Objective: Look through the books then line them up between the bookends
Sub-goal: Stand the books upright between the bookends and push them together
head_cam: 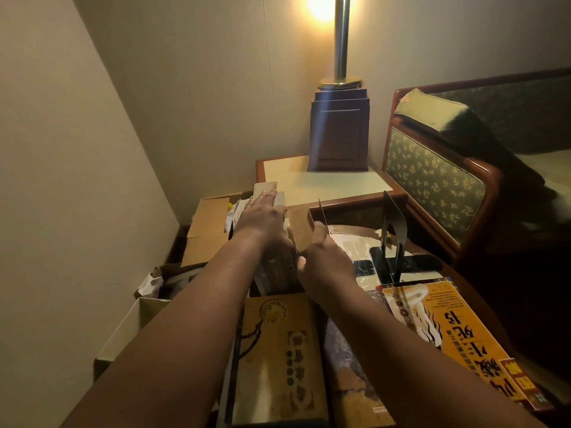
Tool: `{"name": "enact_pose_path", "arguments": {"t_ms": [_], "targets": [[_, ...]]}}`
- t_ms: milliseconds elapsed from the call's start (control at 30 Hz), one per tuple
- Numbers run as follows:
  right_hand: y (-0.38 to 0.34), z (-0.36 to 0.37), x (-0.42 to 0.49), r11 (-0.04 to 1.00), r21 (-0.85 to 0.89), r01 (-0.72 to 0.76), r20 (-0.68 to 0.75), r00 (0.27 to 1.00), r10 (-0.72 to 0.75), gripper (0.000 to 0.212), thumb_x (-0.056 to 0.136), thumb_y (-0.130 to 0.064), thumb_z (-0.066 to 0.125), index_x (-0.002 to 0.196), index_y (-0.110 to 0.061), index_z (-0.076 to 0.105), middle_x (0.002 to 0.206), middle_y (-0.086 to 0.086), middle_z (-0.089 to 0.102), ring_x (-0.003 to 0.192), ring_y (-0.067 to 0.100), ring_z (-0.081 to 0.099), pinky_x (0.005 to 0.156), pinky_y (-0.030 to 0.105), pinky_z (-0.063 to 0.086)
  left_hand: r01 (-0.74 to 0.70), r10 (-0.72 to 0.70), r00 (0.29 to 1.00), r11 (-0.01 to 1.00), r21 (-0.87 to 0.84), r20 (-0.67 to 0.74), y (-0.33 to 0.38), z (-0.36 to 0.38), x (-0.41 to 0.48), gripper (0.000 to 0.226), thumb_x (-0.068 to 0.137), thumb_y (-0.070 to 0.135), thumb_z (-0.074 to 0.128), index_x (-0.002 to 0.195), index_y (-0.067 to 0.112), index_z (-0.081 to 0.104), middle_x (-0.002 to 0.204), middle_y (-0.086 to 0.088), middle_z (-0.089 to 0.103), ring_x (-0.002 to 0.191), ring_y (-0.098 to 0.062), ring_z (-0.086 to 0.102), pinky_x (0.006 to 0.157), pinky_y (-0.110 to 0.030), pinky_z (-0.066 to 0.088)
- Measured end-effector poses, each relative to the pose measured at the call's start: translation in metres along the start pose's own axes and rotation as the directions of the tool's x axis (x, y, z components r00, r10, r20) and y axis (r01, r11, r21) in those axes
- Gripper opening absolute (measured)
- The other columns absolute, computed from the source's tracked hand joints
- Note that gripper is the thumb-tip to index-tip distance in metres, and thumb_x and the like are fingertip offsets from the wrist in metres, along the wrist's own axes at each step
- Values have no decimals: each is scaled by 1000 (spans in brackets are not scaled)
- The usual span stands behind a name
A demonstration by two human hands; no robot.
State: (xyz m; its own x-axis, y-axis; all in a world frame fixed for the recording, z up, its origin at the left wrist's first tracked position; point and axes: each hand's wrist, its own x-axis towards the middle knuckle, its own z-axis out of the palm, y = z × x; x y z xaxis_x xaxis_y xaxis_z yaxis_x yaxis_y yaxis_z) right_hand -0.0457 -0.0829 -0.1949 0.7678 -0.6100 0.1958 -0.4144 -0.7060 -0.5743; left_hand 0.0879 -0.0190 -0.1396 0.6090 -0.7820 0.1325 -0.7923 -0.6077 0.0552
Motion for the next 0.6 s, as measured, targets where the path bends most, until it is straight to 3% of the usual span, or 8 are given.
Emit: {"name": "enact_pose_path", "arguments": {"t_ms": [133,267,333,400,500,600], "targets": [[24,10,-18,973,224,-56,47,998,46,52,95,-12,59,142,-12,36,115,8,60,103,24,63,79,30,58,0,0,1000,1000,-1,6,1,-3,-1,74,77,47,75,141,20,48,163,-8,17,150,-29,12,120,-47,17],[39,25,-23,938,333,-92,35,996,85,32,96,-6,53,127,-11,46,105,4,56,99,22,61,73,25,56,2,-2,1000,1000,10,12,1,-3,0,75,76,48,76,141,21,48,163,-7,17,150,-29,13,119,-46,17],[41,34,-20,922,373,-105,22,994,104,31,98,-6,49,128,-11,45,107,7,56,98,21,61,71,24,55,3,-3,1000,1000,11,10,1,-3,0,75,76,48,76,141,21,48,162,-7,17,150,-29,13,119,-47,18],[41,42,-16,897,405,-177,99,984,150,41,98,-6,48,138,-13,39,115,7,54,101,18,58,69,17,49,2,-3,1000,1000,16,7,0,-2,1,75,76,47,77,140,21,48,162,-7,18,149,-29,14,118,-47,19],[47,55,-10,878,417,-234,211,965,157,59,98,-28,59,148,-23,28,128,3,49,114,19,54,83,25,45,5,-5,1000,1000,28,13,-1,-2,1,76,75,48,77,141,22,48,162,-7,17,149,-29,14,118,-46,19],[54,63,-8,831,463,-308,292,938,184,56,94,-48,61,141,-27,36,118,-8,50,113,12,52,94,36,46,7,-7,1000,1000,25,20,-2,-2,2,78,75,48,77,142,23,47,163,-7,16,149,-29,14,118,-47,19]]}}
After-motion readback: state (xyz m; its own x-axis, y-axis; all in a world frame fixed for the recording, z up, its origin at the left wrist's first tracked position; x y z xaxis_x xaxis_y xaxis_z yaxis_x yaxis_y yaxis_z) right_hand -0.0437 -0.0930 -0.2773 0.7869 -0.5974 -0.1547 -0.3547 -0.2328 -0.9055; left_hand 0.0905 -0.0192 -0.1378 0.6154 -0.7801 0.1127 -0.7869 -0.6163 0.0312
